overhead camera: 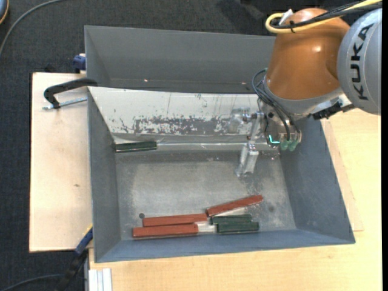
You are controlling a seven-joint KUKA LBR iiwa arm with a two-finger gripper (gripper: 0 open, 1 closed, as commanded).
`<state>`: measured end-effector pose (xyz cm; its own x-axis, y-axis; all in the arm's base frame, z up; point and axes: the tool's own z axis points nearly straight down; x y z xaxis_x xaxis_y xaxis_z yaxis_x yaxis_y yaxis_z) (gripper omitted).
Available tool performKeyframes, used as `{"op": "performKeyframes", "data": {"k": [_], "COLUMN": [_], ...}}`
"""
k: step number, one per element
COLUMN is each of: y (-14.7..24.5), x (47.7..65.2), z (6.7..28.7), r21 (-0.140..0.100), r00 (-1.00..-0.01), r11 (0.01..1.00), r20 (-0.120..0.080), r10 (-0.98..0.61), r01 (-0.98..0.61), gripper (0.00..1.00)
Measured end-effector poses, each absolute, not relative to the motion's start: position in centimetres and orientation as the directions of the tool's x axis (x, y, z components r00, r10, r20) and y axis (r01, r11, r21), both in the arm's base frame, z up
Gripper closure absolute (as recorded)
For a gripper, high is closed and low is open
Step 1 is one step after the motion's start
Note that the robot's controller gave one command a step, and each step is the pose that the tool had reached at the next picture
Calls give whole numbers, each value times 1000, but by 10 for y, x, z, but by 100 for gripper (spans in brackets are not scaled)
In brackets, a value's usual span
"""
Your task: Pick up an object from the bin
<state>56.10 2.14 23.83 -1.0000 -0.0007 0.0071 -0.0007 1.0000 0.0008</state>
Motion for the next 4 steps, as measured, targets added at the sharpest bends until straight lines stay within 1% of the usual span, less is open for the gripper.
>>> {"op": "performKeyframes", "data": {"k": [1,2,3,4], "y": [22,11,11,-5], "x": [498,489,493,519], "z": [142,67,72,257], "r21": [0,1,1,1], "r00": [-996,-1000,-1000,-999], "r11": [996,1000,1000,999], "r20": [10,8,-5,-16], "r10": [90,-6,-4,36], "r01": [90,-6,-4,36], "gripper": [0,0,100,100]}}
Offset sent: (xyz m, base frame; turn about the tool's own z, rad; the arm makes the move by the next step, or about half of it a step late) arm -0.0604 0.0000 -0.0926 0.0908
